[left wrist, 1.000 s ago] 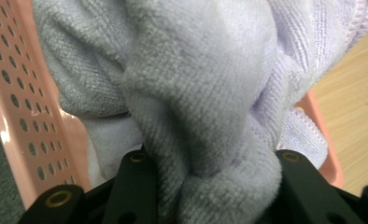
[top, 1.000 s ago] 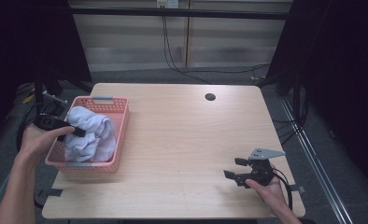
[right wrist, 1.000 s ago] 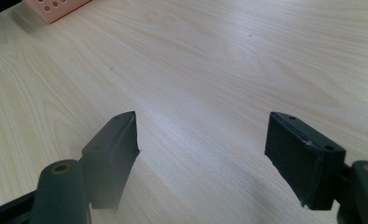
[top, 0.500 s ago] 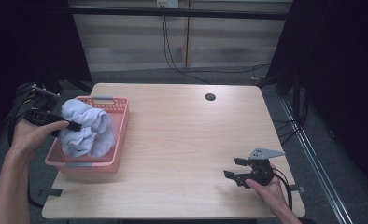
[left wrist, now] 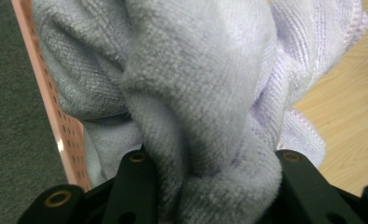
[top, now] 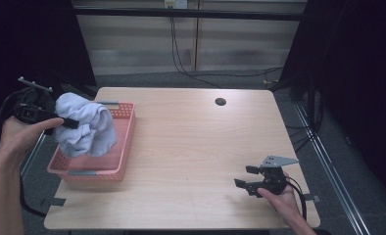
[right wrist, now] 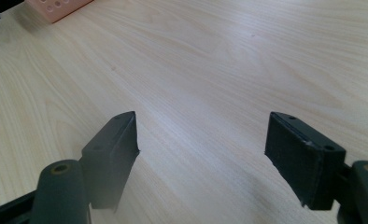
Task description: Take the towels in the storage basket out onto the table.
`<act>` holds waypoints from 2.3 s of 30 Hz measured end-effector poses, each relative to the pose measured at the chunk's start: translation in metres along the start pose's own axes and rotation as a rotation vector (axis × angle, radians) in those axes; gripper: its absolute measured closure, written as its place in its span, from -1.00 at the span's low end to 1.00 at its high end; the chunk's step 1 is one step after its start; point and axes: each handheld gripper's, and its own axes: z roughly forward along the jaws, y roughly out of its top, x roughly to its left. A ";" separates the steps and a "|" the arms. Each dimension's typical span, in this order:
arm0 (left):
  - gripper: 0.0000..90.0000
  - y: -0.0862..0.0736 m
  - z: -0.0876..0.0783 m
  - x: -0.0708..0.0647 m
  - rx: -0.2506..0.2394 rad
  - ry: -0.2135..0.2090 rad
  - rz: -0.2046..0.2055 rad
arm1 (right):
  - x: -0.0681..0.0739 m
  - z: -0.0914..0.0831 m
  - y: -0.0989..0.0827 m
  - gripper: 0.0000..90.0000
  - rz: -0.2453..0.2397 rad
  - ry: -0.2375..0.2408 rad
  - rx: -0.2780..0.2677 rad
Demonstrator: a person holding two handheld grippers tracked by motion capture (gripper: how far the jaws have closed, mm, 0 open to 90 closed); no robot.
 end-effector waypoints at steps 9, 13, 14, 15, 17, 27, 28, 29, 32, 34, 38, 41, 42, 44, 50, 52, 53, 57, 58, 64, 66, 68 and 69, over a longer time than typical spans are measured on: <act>0.44 0.008 -0.017 -0.010 -0.044 -0.003 0.000 | 0.000 0.000 0.000 -0.44 -0.001 0.002 0.002; 0.44 0.015 -0.022 -0.019 -0.054 -0.008 0.027 | 0.000 0.000 0.000 -0.44 0.001 0.003 0.001; 0.44 0.017 -0.024 -0.021 -0.056 -0.011 0.035 | 0.000 0.000 0.000 -0.44 0.001 0.004 0.001; 0.44 0.019 -0.026 -0.022 -0.055 -0.010 0.046 | 0.000 0.000 0.000 -0.44 0.001 0.003 0.002; 0.44 0.024 -0.030 -0.028 -0.062 -0.012 0.052 | 0.000 0.000 0.000 -0.44 0.000 0.003 0.000; 0.43 0.036 -0.037 -0.049 -0.084 -0.028 0.100 | 0.000 0.000 0.000 -0.44 -0.002 0.003 -0.001; 0.44 0.037 -0.037 -0.052 -0.085 -0.028 0.107 | 0.000 0.000 0.000 -0.44 -0.002 0.004 0.000; 0.43 0.038 -0.038 -0.054 -0.086 -0.030 0.114 | 0.000 0.000 0.000 -0.44 -0.002 0.004 0.000; 0.43 0.043 -0.034 -0.064 -0.088 -0.043 0.132 | -0.001 0.000 0.000 -0.44 -0.003 0.004 -0.001; 0.44 0.046 -0.028 -0.072 -0.085 -0.052 0.149 | -0.001 -0.001 0.000 -0.44 -0.003 0.004 -0.002; 0.44 0.054 -0.017 -0.089 -0.084 -0.075 0.181 | -0.001 -0.001 0.000 -0.44 -0.004 0.003 -0.002; 0.43 0.060 -0.009 -0.102 -0.081 -0.092 0.203 | -0.001 -0.002 0.000 -0.44 -0.004 0.002 -0.003; 0.44 0.063 -0.005 -0.107 -0.084 -0.101 0.207 | -0.001 -0.002 0.000 -0.44 -0.002 0.002 -0.003; 0.43 0.066 0.000 -0.113 -0.082 -0.113 0.215 | -0.001 -0.002 0.000 -0.44 0.000 0.001 -0.004; 0.43 0.075 0.022 -0.136 -0.052 -0.138 0.260 | -0.002 -0.003 0.000 -0.44 0.001 0.003 -0.006; 0.43 0.078 0.029 -0.143 -0.045 -0.151 0.280 | -0.002 -0.003 0.000 -0.44 0.000 0.002 -0.006; 0.43 0.078 0.029 -0.143 -0.045 -0.151 0.280 | -0.002 -0.003 0.000 -0.44 0.000 0.002 -0.006; 0.43 0.082 0.045 -0.157 -0.023 -0.178 0.317 | -0.002 -0.003 0.001 -0.44 0.000 0.002 -0.009; 0.43 0.082 0.049 -0.162 -0.029 -0.190 0.311 | -0.003 -0.003 0.001 -0.44 -0.001 0.001 -0.010; 0.43 0.080 0.081 -0.181 0.010 -0.218 0.338 | -0.002 -0.003 0.001 -0.44 0.000 -0.001 -0.012; 0.42 0.078 0.091 -0.187 0.009 -0.238 0.341 | -0.003 -0.004 0.001 -0.44 -0.003 0.001 -0.015; 0.42 0.077 0.103 -0.194 0.029 -0.245 0.353 | -0.003 -0.005 0.000 -0.44 -0.001 -0.002 -0.013; 0.42 0.076 0.108 -0.198 0.037 -0.245 0.359 | -0.003 -0.005 0.000 -0.44 0.000 -0.001 -0.014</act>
